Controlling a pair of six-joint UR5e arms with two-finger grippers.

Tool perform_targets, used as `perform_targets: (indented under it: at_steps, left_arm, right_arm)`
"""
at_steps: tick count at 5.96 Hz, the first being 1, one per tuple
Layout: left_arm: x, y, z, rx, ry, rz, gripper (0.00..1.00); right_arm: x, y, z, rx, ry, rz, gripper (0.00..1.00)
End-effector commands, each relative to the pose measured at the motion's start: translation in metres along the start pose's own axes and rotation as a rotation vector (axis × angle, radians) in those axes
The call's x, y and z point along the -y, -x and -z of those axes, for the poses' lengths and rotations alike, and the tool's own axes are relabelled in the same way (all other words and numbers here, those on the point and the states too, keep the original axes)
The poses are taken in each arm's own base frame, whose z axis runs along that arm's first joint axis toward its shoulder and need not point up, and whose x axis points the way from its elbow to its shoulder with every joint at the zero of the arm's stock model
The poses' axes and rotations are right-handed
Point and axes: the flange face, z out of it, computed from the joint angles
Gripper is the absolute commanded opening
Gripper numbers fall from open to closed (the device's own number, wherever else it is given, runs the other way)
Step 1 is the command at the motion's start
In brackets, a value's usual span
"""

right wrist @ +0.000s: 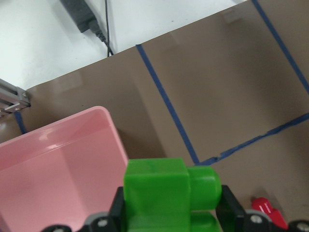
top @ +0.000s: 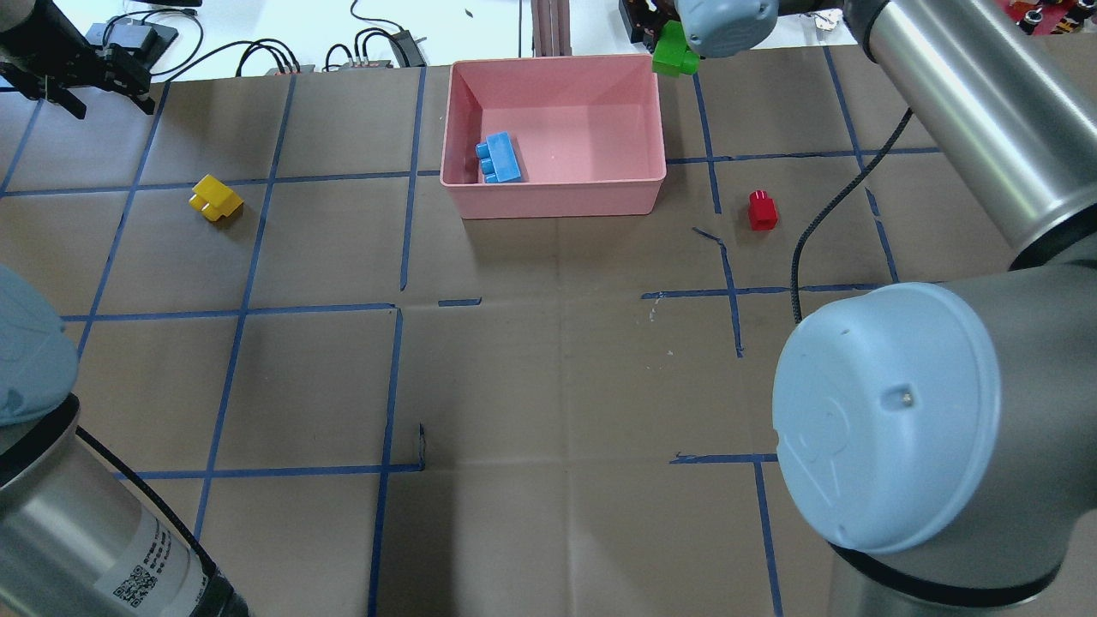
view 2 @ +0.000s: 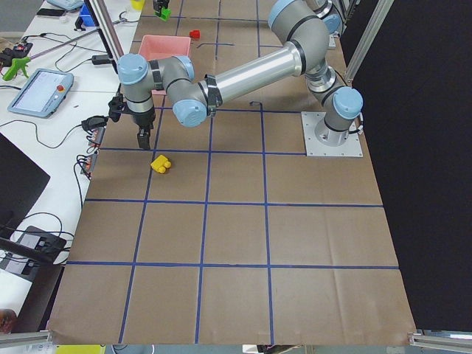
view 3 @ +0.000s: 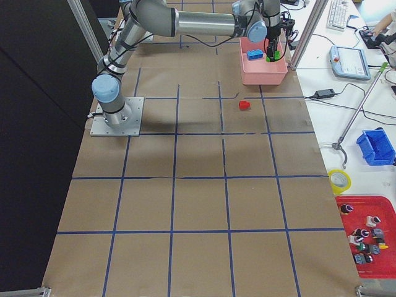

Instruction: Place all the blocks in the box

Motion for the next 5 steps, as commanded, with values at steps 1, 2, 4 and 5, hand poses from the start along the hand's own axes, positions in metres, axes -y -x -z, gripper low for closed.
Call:
perform_targets:
  at_steps: [1,2,4,5]
  left_arm:
    - [0.008,0.002,0.018,0.022,-0.038,0.020,0.99]
    - [0.012,0.004,0.014,0.022,-0.060,0.277,0.99]
    - [0.011,0.003,-0.001,0.006,-0.062,0.738,0.99]
    - [0.009,0.003,-0.020,0.000,-0.059,0.792,0.99]
  right_arm:
    - [-0.015,0.068,-0.026,0.032,-0.018,-0.017,0.06]
    - [-0.026,0.079,-0.033,-0.022,0.001,0.001,0.06]
    - [-0.030,0.080,-0.035,-0.033,0.013,0.008,0.15]
    - [-0.029,0.080,-0.031,-0.029,0.010,0.006,0.62]
